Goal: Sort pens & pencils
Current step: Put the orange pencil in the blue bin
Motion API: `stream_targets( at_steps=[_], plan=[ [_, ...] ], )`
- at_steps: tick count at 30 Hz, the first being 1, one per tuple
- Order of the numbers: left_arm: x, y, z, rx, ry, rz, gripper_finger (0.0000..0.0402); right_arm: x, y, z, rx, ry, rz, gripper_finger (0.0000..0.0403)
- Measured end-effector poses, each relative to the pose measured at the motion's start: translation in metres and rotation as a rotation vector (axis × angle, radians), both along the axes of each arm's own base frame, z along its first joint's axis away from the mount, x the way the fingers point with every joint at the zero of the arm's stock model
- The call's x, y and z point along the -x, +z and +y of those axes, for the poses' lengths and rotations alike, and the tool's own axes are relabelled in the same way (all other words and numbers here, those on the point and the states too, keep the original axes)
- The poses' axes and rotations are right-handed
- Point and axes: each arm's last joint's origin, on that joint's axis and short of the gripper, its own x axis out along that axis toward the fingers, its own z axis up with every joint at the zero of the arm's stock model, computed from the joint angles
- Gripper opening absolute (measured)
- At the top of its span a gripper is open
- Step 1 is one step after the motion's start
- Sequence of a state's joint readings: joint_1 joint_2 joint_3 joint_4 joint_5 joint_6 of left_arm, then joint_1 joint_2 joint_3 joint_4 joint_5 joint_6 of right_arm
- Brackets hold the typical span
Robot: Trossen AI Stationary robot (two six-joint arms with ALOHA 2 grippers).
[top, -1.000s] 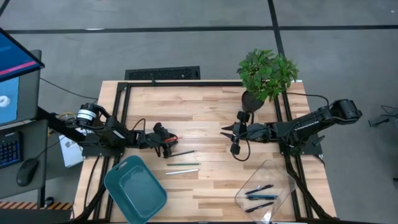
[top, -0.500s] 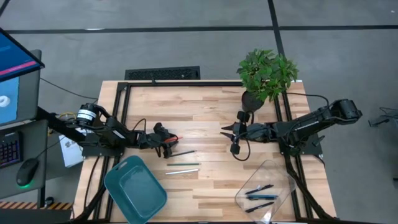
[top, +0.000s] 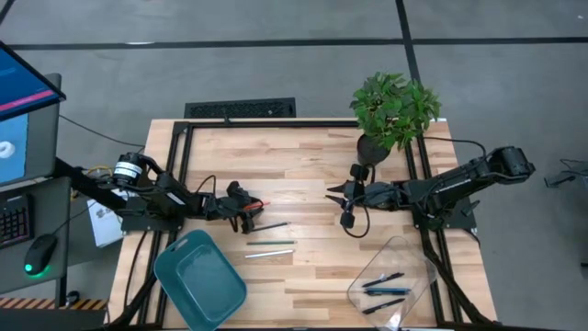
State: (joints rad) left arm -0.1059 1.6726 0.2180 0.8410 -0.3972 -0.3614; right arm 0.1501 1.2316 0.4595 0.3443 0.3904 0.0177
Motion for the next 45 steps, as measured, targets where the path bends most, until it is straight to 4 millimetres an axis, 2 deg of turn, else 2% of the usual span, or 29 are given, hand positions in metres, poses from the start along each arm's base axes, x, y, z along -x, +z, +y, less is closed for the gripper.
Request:
stream_targets(
  at_steps=[19,45],
  plan=[
    [-0.006,-0.023,0.000,-0.017,0.028,-0.065,0.0171,0.000,0.000,0.000,0.002,0.001,0.003,0.0113],
    [-0.002,-0.025,0.001,0.010,0.037,-0.059,0.0171,0.000,-0.001,0.000,0.001,0.000,0.008,0.0113]
  ],
)
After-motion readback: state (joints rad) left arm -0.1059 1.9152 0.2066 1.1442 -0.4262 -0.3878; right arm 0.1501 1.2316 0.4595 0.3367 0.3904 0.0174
